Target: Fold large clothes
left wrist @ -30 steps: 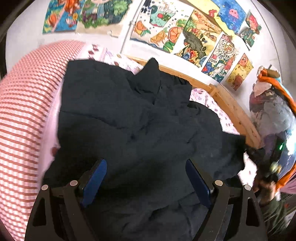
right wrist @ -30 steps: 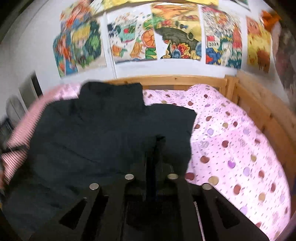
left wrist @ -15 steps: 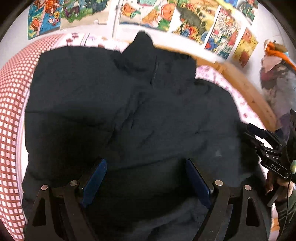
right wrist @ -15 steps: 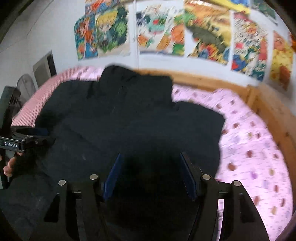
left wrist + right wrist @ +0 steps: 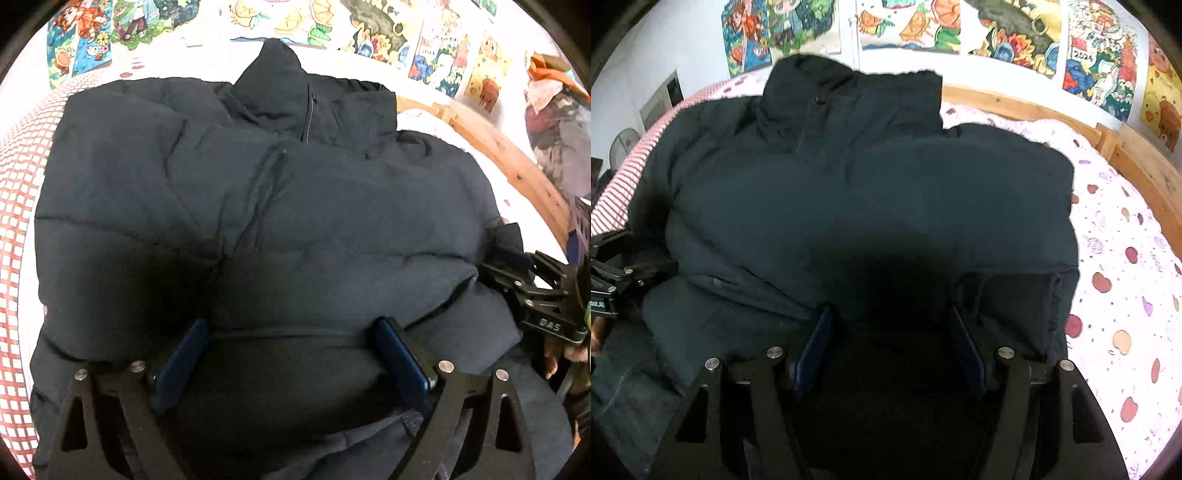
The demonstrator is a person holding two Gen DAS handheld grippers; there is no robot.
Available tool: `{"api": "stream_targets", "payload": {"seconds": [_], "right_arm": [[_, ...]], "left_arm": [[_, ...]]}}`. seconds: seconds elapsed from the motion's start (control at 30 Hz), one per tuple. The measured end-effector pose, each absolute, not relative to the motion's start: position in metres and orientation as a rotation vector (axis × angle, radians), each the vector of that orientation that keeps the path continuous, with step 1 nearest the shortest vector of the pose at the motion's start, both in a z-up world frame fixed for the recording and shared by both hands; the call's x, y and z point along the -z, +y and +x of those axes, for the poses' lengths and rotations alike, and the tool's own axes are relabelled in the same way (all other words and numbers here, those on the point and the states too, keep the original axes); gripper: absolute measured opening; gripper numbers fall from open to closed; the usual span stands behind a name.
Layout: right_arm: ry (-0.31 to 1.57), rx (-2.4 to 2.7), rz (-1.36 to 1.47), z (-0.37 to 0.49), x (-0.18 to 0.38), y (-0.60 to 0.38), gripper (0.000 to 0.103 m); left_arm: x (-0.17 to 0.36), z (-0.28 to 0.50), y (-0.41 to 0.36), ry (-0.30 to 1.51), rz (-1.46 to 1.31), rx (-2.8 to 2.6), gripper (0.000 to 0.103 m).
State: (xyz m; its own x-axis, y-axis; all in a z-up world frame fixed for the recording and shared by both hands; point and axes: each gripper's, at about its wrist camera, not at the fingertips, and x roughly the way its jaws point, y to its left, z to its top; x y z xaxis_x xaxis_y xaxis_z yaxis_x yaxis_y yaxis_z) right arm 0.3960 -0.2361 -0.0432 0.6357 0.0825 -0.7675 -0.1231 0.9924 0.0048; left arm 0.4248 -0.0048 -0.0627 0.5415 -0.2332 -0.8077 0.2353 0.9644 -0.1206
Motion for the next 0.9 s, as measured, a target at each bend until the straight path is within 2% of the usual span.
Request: {"api": "stream_targets", "payload": {"seconds": [0.03, 0.13, 0.33, 0.57, 0.7, 0.9], "right_arm": [[0.859, -0.113, -0.025, 0.387, 0.034, -0.239, 0.061], [0.826, -0.112, 0.034, 0.366, 0.010, -0.249, 0.075], [0.780, -0.062, 0.026, 0.306, -0.072, -0.248, 0.075], [0.766, -0.078, 0.032, 0.271, -0.152, -0.235, 0.082], [0.763, -0.095, 0.006, 0.286, -0.172, -0.229, 0.084], [0.826, -0.047, 0.080, 0.343, -0.165, -0.236, 0.084]], "left_arm": [[0.057, 0.423, -0.002, 0.961, -0.015, 0.282, 0.094], [0.034, 0.409, 0.010, 0.962, -0.130, 0.324, 0.094], [-0.030, 0.367, 0.015, 0.866, -0.148, 0.353, 0.094], [-0.104, 0.343, 0.014, 0.777, -0.097, 0.327, 0.095], [-0.133, 0.358, 0.020, 0.735, -0.081, 0.285, 0.096], [-0.146, 0.409, 0.027, 0.726, -0.013, 0.230, 0.096]]}}
